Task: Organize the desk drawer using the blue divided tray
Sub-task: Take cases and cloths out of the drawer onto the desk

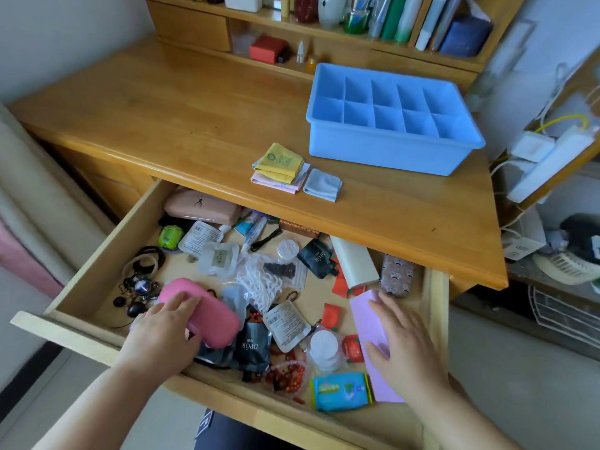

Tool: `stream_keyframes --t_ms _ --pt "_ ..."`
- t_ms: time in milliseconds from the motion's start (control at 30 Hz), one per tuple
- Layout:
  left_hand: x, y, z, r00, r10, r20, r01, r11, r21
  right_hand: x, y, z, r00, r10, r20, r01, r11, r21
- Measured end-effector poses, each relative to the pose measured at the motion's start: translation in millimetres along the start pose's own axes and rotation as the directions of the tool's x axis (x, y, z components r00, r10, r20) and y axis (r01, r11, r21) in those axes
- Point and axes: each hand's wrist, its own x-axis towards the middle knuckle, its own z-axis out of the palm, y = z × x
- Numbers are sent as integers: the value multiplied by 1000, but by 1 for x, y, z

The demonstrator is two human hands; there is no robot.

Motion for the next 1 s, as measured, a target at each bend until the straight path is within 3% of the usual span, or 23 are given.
stream_keyframes --t_ms 67,133,200,367,500,567,633,667,767,800,833,900,1000 --pt "-2 0 4 1000 29 -12 -29 999 -28 1 8 2 941 312 135 -328 937 122" --pt "-4 1 5 997 71 -13 -72 996 -49 2 7 5 839 456 297 -507 853 122" --pt "-6 4 5 993 115 -25 -116 992 -57 -2 0 13 835 443 326 -478 877 34" --pt "-12 26 8 978 180 -102 -186 981 -51 -18 -17 29 929 279 243 -261 960 -106" --pt "-1 13 -11 991 -11 -133 -14 983 -182 -11 -16 8 902 299 313 -309 951 -16" --pt "1 12 -24 988 -36 -149 -9 957 -289 -3 -22 -7 929 259 264 -304 941 147" --pt "-3 30 -39 987 -10 -159 -73 858 -508 16 -44 -22 951 177 255 -270 875 401" --pt "-6 43 -46 994 16 -110 -85 753 -652 30 -59 -28 953 133 272 -260 818 513" --pt "-11 82 -67 973 215 79 10 306 -952 77 -116 -34 960 61 273 -259 565 784" --pt "-10 91 -69 963 260 67 8 222 -975 91 -136 -32 969 63 240 -240 484 841" --pt "-8 96 -71 970 243 23 -24 187 -982 104 -154 -31 975 70 212 -221 424 878" --pt "1 95 -76 995 40 -92 -98 207 -973 124 -185 -32 976 51 213 -218 350 911" --pt "22 73 -80 987 -110 -118 -104 125 -987 137 -200 -28 937 -171 306 -229 361 904"
